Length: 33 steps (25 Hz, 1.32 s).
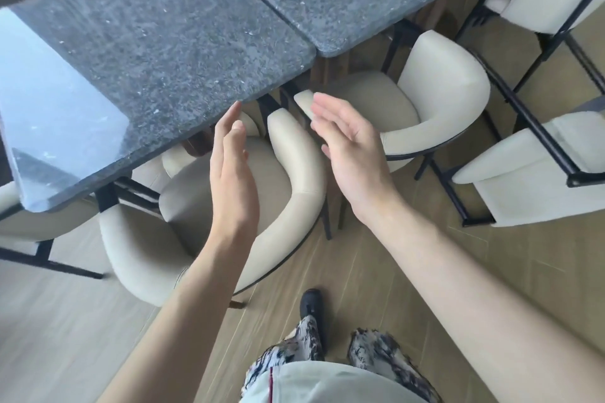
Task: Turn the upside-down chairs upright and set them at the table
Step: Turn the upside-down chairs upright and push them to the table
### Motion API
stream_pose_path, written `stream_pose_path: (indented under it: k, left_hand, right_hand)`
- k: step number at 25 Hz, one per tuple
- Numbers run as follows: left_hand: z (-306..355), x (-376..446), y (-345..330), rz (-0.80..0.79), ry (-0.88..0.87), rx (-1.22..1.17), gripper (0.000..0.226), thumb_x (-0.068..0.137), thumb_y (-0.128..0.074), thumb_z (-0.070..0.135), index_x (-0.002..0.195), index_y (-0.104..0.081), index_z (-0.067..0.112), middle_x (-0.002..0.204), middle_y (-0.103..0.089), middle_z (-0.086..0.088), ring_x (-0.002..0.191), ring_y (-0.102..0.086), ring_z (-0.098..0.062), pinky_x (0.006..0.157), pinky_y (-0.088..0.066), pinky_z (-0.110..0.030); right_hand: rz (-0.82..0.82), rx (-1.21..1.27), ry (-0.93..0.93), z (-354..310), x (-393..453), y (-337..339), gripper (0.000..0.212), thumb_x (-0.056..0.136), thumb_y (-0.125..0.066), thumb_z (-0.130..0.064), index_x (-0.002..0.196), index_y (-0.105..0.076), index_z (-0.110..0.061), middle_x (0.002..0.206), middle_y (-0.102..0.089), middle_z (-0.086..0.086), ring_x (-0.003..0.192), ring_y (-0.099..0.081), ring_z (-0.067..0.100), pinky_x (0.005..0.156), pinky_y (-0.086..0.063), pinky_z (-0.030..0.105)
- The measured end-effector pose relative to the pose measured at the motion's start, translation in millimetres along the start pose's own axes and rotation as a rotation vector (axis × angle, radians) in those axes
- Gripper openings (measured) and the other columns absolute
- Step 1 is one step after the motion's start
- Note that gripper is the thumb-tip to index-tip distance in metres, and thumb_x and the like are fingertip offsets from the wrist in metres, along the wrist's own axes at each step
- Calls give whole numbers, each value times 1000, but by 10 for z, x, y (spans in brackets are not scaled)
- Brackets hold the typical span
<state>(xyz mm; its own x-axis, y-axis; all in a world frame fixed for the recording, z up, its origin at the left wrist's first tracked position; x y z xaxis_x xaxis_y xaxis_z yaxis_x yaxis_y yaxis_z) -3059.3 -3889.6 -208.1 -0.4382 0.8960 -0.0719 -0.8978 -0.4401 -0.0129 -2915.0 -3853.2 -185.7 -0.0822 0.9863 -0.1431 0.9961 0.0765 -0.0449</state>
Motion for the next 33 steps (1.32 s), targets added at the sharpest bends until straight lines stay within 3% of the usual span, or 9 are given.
stream_pose_path:
  k: [6,11,14,16,19,22,25,33]
  left_hand:
    - [47,-58,-943,-385,70,-8,51,85,-42,63,134,-50,48,148,-46,24,140,-41,1,118,-32,-36]
    - [-18,-434,-1856,-555,97,0,48,81,-41,66,125,-54,52,139,-51,31,138,-42,3,119,-32,-38]
    - [-106,-783,-2484,-609,109,23,44,90,-39,60,130,-53,50,134,-53,35,135,-45,5,117,-35,-39]
    - [-171,-1038,-2940,-604,125,3,47,93,-39,55,137,-51,45,132,-53,37,133,-47,6,117,-36,-38]
    - [-228,-1484,-3702,-616,132,-22,56,94,-39,53,148,-44,37,145,-48,28,134,-46,6,118,-35,-37]
    - [-212,-1957,-4572,-660,127,-35,54,94,-39,52,146,-44,39,141,-48,30,136,-45,4,119,-34,-39]
    - [-181,-2383,-5278,-704,70,-32,53,92,-39,56,143,-45,44,136,-48,36,135,-44,5,116,-36,-36]
    - [-142,-2933,-6499,-881,81,-8,51,93,-39,54,142,-50,43,143,-49,28,136,-43,5,118,-34,-37]
  right_hand:
    - [183,-12,22,-30,47,760,40,99,-55,-12,139,-56,-16,142,-58,-2,119,-56,-6,102,-42,12]
    - [296,-14,-11,65,-120,1674,39,99,-56,-17,138,-58,-22,138,-60,-8,119,-55,-9,107,-44,21]
    - [360,-4,-19,118,-300,2346,38,98,-57,-16,135,-60,-22,136,-61,-10,120,-56,-6,107,-45,25]
    - [378,-15,-18,117,-419,2846,37,98,-58,-16,133,-61,-23,131,-63,-14,117,-58,-8,101,-47,19]
    - [415,-25,-15,69,-606,3723,36,95,-58,-18,130,-63,-24,124,-65,-18,112,-60,-11,94,-48,11]
    - [506,-56,-14,-7,-844,4691,37,92,-57,-17,128,-65,-25,126,-66,-15,113,-61,-7,99,-48,18]
    - [563,-101,1,-119,-1079,5456,35,95,-57,-16,126,-66,-27,124,-67,-19,109,-60,-11,95,-49,15]
    - [660,-72,29,-250,-1351,6607,33,93,-59,-11,118,-68,-30,119,-68,-18,108,-62,-8,83,-47,5]
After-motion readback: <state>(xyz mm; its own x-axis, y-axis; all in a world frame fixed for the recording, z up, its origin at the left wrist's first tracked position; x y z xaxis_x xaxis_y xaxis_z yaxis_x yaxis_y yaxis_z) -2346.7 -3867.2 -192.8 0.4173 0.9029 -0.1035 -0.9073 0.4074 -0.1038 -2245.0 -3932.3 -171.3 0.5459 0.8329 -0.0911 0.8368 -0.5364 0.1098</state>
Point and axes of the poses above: each hand's wrist, its own x-axis towards the middle knuckle, its own y-axis out of the back of the hand, z = x × y, the point moved 2 cm from there along x, towards the middle knuckle
